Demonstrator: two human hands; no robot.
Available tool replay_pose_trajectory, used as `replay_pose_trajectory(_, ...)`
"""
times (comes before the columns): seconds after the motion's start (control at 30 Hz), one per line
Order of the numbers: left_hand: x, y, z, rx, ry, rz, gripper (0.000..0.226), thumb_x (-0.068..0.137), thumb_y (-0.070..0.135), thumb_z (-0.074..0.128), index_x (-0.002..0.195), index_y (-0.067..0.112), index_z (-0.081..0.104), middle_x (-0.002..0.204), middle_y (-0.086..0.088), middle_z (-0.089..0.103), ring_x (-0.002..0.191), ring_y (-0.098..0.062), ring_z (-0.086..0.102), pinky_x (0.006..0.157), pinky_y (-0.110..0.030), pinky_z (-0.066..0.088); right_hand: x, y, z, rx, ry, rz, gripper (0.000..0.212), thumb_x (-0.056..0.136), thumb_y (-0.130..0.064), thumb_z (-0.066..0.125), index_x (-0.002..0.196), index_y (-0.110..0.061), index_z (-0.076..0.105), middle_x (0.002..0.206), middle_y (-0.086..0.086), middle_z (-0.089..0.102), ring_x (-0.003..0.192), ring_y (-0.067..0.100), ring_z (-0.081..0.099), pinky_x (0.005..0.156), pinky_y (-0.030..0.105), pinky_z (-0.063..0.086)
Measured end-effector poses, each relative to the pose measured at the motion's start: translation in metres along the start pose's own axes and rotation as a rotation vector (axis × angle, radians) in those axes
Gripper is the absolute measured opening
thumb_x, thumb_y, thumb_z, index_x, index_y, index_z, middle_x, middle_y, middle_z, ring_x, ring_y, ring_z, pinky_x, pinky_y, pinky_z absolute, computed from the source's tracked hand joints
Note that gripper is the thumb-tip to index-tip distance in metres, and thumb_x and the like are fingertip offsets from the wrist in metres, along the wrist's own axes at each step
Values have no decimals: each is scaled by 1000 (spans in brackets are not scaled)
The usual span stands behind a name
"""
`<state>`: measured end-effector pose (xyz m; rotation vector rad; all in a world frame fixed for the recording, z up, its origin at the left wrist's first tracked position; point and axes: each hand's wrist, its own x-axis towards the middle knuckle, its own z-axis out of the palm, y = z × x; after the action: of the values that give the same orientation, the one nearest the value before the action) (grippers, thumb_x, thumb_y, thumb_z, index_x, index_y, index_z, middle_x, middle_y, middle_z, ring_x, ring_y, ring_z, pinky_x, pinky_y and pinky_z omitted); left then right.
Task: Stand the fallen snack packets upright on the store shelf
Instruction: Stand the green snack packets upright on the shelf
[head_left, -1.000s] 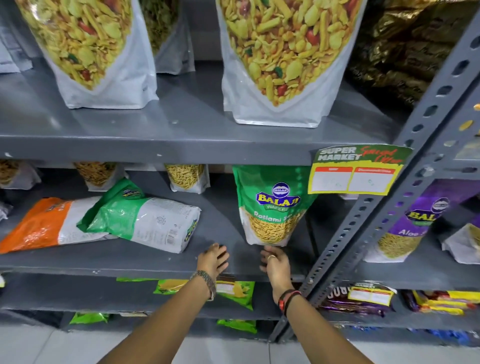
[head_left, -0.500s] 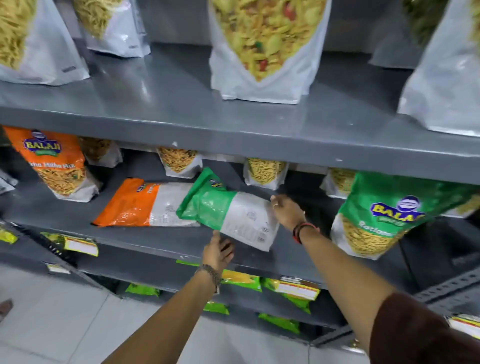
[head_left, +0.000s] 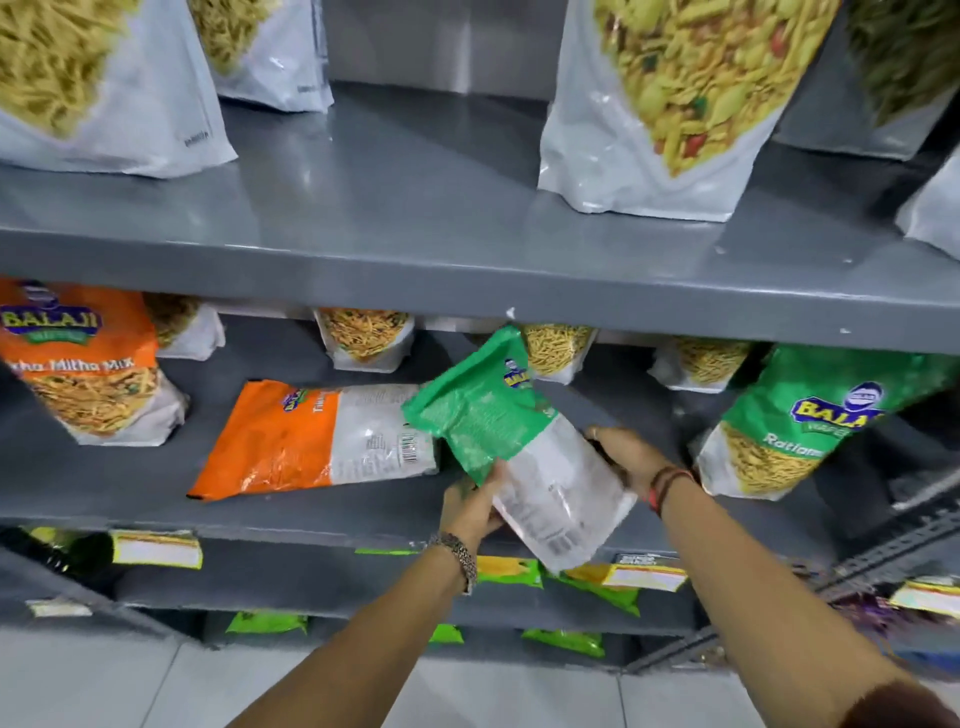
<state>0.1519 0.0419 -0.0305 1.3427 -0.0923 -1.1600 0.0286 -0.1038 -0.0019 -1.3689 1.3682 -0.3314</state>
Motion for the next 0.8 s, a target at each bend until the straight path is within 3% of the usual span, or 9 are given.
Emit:
replay_pose_trajectory(0.07, 6, 7, -1, 132, 8, 99, 21, 83, 26, 65, 86, 5, 64, 90, -16, 61, 87, -26, 57, 77, -39, 49, -8, 12, -4, 144, 45, 47, 33, 87, -12, 50, 55, -15, 54, 51, 4, 52, 52, 17, 42, 50, 25, 30)
replay_pose_trajectory(0.13, 8, 14, 2, 265, -1, 198, 27, 84, 30, 62, 69, 9, 56, 70, -12, 49, 70, -20, 44, 65, -32, 36, -21, 20, -9, 274, 73, 20, 28, 89, -6, 47, 67, -12, 62, 50, -3, 62, 57, 15, 50, 47, 19, 37)
replay_pose_trajectory(0.23, 12, 28, 8, 280, -39, 289, 31, 87, 27, 59, 58, 16, 55, 62, -4, 47, 69, -18, 44, 67, -32, 37, -31, 19, -12, 439, 139, -23, 32, 88, 6, 35, 92, -3, 65, 84, 11, 65, 78, 23, 56, 55, 22, 43)
replay_pose_trajectory(0.37, 24, 47, 27, 226, -133, 337, 34, 92, 14, 52, 59, 20, 56, 67, -3, 53, 77, -19, 47, 78, -37, 38, -30, 11, -18, 547, 275, -180, 41, 83, 15, 26, 66, -16, 47, 68, 5, 46, 60, 15, 40, 54, 26, 29)
replay_pose_trajectory(0.5, 32, 45, 33, 359, -144, 390, 42, 93, 15, 49, 52, 22, 42, 47, 17, 44, 51, 4, 39, 59, -26, 30, -20, 27, -16, 509, 312, -278, 38, 87, 15, 31, 69, -16, 46, 69, 3, 47, 65, 12, 41, 62, 21, 35)
replay_pose_trajectory(0.57, 31, 36, 28, 417, -130, 364, 40, 93, 19, 48, 54, 26, 43, 45, 19, 48, 49, 8, 42, 56, -21, 32, -16, 39, -13, 503, 279, -268, 38, 88, 13, 30, 70, -16, 48, 70, 3, 49, 65, 12, 43, 59, 17, 40)
replay_pose_trajectory(0.63, 30, 29, 24, 348, -123, 283, 22, 94, 25, 47, 75, 24, 58, 81, 14, 61, 80, 1, 55, 78, -25, 46, -13, 46, -13, 551, 244, -256, 34, 93, 3, 33, 72, -16, 53, 72, 4, 50, 67, 14, 43, 64, 20, 42)
replay_pose_trajectory(0.7, 30, 24, 20, 190, -80, 164, 20, 95, 25, 43, 105, 16, 58, 102, 3, 56, 98, -12, 53, 94, -34, 45, -10, 47, -15, 594, 204, -227, 29, 97, -13, 38, 79, -15, 60, 82, 6, 58, 76, 18, 51, 80, 30, 46)
replay_pose_trajectory(0.8, 20, 11, 19, 18, -5, -72, 24, 97, 14, 36, 76, 18, 45, 80, -2, 45, 72, -17, 47, 69, -30, 43, -9, 48, -20, 526, 166, -163, 34, 97, -34, 39, 98, -11, 64, 99, 11, 64, 93, 24, 58, 97, 38, 45)
